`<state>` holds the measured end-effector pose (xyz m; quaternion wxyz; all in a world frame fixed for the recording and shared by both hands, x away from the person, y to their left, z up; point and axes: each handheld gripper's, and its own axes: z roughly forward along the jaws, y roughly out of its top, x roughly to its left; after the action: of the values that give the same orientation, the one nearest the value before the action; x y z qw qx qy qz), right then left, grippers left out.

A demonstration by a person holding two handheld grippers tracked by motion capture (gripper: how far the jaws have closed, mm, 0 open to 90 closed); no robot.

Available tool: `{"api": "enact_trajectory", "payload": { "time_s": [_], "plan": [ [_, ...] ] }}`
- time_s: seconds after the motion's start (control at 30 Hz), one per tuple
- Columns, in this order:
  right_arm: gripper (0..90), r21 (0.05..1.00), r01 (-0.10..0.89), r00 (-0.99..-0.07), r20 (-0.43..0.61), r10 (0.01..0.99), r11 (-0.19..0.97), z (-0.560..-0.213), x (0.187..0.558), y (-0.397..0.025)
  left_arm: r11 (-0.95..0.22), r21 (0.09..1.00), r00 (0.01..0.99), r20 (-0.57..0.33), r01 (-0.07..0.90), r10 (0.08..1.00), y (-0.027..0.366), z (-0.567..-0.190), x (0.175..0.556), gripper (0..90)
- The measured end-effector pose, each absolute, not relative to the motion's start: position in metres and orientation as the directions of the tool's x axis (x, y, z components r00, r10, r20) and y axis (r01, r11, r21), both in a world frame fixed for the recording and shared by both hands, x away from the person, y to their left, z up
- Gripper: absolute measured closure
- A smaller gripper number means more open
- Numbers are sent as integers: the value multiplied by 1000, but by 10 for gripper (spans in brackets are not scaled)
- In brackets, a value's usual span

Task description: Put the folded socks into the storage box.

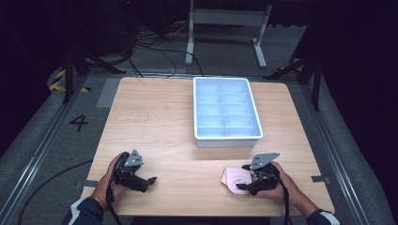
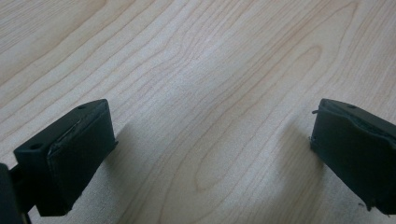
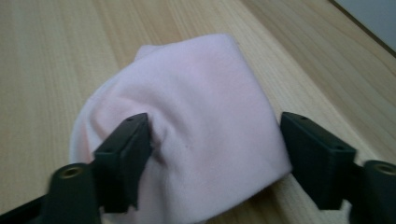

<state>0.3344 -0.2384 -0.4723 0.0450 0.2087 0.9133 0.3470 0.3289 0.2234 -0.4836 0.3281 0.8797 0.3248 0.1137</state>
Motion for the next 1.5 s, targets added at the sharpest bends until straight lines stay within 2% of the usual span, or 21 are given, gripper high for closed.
{"api": "enact_trajectory", "payload": {
  "time_s": [0.13,0.2,0.27,0.67,1.5],
  "plan": [
    [573,669,328,-927,92,364,667,-471,329,-237,-574,651,763,-13,497,646,223,-484,329,0],
    [644,669,325,-932,104,348,669,-471,328,-237,-574,651,763,-13,497,646,223,-484,329,0],
    [673,673,321,-934,107,342,667,-471,327,-237,-574,651,763,-13,497,646,223,-484,329,0],
    [720,693,273,-940,44,339,667,-468,320,-238,-574,654,766,-14,494,643,224,-484,329,0],
    [723,781,289,-886,-1,463,553,-444,326,-277,-577,655,771,-15,488,636,224,-484,330,0]
  ]
}}
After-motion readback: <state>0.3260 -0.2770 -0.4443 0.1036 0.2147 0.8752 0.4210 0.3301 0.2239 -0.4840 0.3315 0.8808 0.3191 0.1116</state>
